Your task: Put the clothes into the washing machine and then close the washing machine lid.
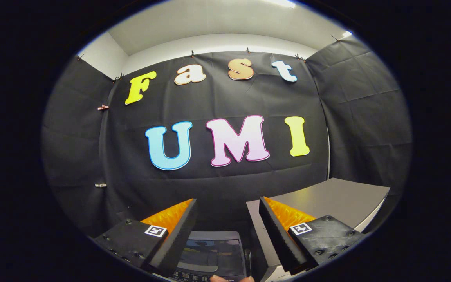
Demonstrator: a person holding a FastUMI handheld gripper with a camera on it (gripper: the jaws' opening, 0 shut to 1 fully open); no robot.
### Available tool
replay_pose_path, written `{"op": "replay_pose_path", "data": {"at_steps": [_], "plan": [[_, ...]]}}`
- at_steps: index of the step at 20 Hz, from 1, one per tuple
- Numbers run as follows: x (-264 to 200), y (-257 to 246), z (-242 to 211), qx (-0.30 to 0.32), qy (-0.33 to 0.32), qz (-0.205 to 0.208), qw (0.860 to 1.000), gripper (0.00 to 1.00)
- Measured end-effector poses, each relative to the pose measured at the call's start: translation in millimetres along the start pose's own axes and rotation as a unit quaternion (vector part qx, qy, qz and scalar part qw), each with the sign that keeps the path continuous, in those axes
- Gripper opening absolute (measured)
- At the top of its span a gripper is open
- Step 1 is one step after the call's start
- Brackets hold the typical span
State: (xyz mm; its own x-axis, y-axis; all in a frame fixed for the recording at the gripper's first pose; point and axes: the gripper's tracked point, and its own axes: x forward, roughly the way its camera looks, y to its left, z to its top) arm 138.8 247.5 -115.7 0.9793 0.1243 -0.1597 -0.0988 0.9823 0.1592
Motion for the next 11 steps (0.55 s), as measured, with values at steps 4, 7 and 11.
{"op": "replay_pose_path", "data": {"at_steps": [4, 7, 11], "plan": [[-0.9, 0.8, 1.7, 0.0, 0.002, 0.004, 1.0, 0.98], [-0.7, -1.5, 1.0, -0.003, 0.002, 0.002, 1.0, 0.98], [-2.1, -2.1, 1.5, -0.001, 0.003, 0.002, 1.0, 0.98]]}}
